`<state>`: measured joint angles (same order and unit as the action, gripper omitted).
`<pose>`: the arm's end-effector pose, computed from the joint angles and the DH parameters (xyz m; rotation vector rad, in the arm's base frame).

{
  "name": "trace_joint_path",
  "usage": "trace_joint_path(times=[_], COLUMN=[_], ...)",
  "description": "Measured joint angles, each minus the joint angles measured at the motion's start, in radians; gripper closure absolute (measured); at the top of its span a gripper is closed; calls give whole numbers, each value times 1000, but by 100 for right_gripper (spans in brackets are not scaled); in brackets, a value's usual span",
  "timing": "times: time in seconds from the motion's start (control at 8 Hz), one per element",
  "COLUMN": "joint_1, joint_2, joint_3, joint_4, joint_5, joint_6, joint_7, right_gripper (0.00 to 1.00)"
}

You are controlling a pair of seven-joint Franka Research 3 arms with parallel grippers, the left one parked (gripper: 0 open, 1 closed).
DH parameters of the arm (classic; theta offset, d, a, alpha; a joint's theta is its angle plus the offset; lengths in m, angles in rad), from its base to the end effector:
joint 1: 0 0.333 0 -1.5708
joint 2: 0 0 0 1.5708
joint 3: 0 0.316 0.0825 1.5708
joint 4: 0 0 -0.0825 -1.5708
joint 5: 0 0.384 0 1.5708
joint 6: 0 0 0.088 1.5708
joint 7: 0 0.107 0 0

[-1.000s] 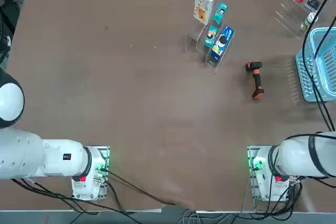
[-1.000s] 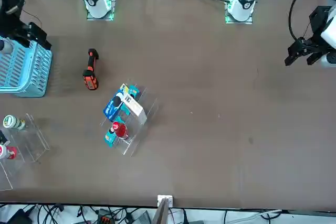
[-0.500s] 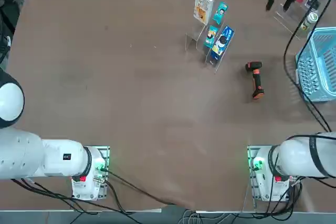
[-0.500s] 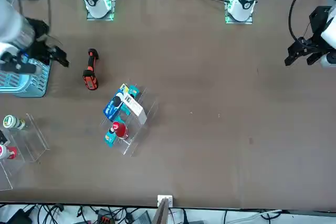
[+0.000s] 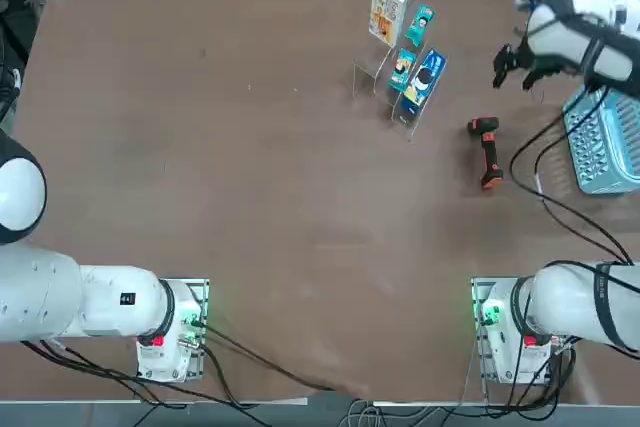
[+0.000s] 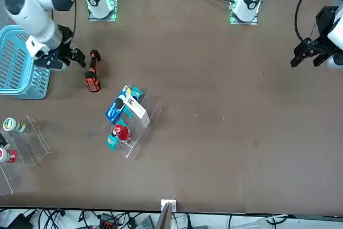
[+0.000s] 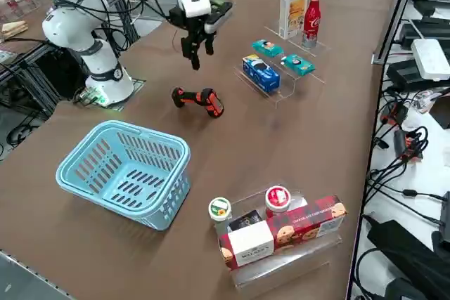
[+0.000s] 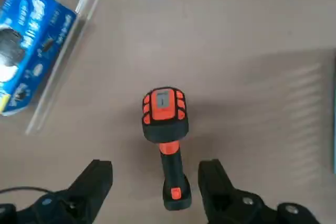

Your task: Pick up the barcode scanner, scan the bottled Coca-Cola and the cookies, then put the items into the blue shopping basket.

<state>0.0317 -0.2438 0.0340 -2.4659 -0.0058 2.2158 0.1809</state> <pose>0.4456 0.0291 0.3848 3.1231 -0.1762 -0.0076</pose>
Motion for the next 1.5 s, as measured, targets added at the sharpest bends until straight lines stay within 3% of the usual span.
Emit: trace_joint_path(times=[0.38,0.62,1.25,1.38,1.5], joint_1=[1,5,8,8,8], joint_2=[-33,-18,220,248,253], joint_3=[2,6,6,6,5], joint_4=[-264,-364,-367,-364,-362], joint_5=[0,0,0,0,0], joint_6=[248,403,686,702,704], joint_7=[9,9,10,9,9], right_gripper=[0,0,0,5,24])
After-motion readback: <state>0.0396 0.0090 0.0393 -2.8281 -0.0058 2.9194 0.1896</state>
